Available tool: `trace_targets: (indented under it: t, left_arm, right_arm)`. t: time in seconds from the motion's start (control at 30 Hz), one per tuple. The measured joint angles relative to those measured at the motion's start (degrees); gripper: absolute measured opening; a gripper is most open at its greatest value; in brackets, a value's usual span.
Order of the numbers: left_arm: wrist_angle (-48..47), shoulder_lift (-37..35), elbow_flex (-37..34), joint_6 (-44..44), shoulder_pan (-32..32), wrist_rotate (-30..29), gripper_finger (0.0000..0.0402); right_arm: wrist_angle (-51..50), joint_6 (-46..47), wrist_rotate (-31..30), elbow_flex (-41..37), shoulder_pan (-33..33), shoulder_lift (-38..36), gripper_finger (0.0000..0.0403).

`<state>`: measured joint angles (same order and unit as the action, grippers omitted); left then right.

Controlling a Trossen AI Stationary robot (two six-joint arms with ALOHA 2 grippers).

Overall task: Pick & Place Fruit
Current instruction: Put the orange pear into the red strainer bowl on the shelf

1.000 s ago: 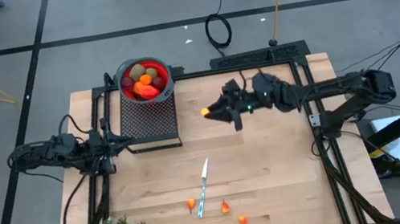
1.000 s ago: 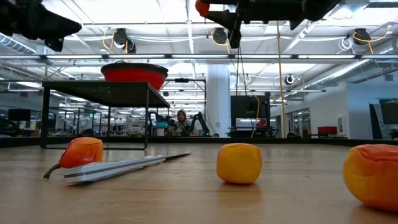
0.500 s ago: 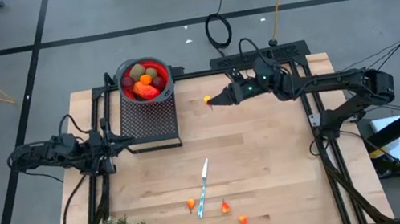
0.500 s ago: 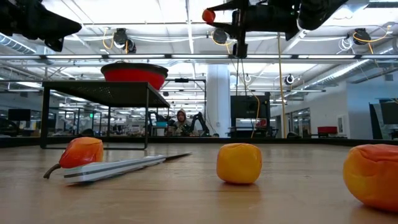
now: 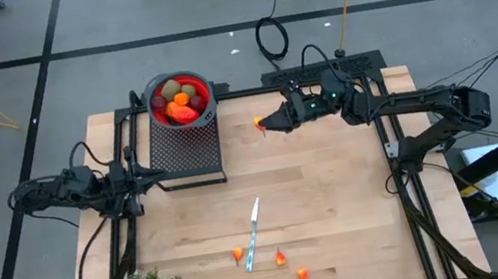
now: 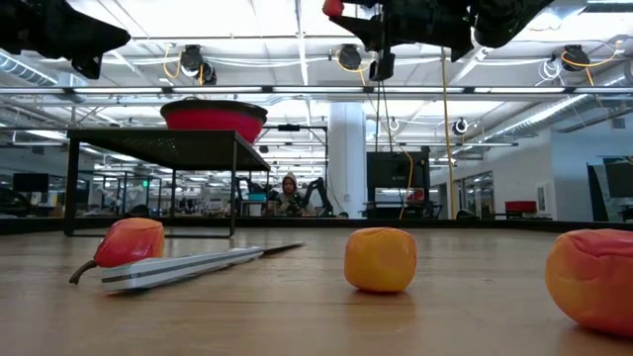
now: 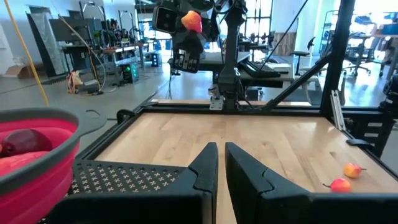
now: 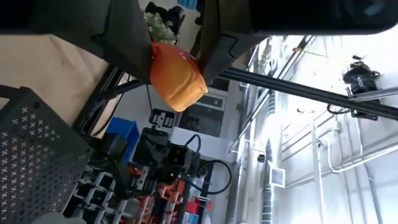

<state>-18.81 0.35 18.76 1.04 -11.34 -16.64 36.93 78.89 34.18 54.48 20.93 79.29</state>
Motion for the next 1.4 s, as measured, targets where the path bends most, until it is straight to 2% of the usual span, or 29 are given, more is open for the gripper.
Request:
trace_targets:
  t: [0.13, 0.33, 0.5, 0.7, 0.87, 0.97, 1.17, 1.27, 1.4]
  left_arm:
    - [0.0, 0.0, 0.0, -1.3, 0.0, 0.0, 0.0031]
    - [-0.1, 0.0, 0.0, -5.3, 0.0, 0.1, 0.0031]
    - [2.6, 0.0, 0.0, -12.3, 0.0, 0.0, 0.0031]
    - [6.5, 0.0, 0.0, -19.3, 0.0, 0.1, 0.0031]
    - [7.7, 0.7, 0.0, -19.6, 0.0, 0.1, 0.0032]
    - [10.5, 3.1, 0.0, -19.6, 0.0, 1.9, 0.0046]
    - [20.6, 12.5, 0.0, -19.4, 0.0, 3.7, 0.0104]
    - [26.5, 18.2, 0.0, -19.5, 0.0, 6.1, 0.0133]
    - [35.9, 25.8, 0.0, -19.4, 0.0, 8.9, 0.0163]
  right_arm:
    - [-0.5, 0.0, -2.6, 0.0, -0.2, 0.0, 0.0114]
    - [-0.6, -4.5, -2.7, 0.0, -1.0, 0.0, 0.0114]
    - [-2.5, -17.1, -3.6, 0.0, -3.6, 0.0, 0.0114]
    - [-3.8, -33.3, -11.7, 0.0, -8.5, 0.0, 0.0114]
    - [-4.1, -50.1, -21.0, 0.0, -13.5, 0.0, 0.0114]
    - [-5.6, -57.6, -26.4, 0.0, -16.2, 0.0, 0.0114]
    - [-9.5, -66.6, -35.7, 0.0, -20.2, 0.0, 0.0114]
    - [-10.6, -70.6, -38.6, 0.0, -21.5, 0.0, 0.0114]
    - [-10.6, -75.1, -38.9, 0.0, -22.3, 0.0, 0.0114]
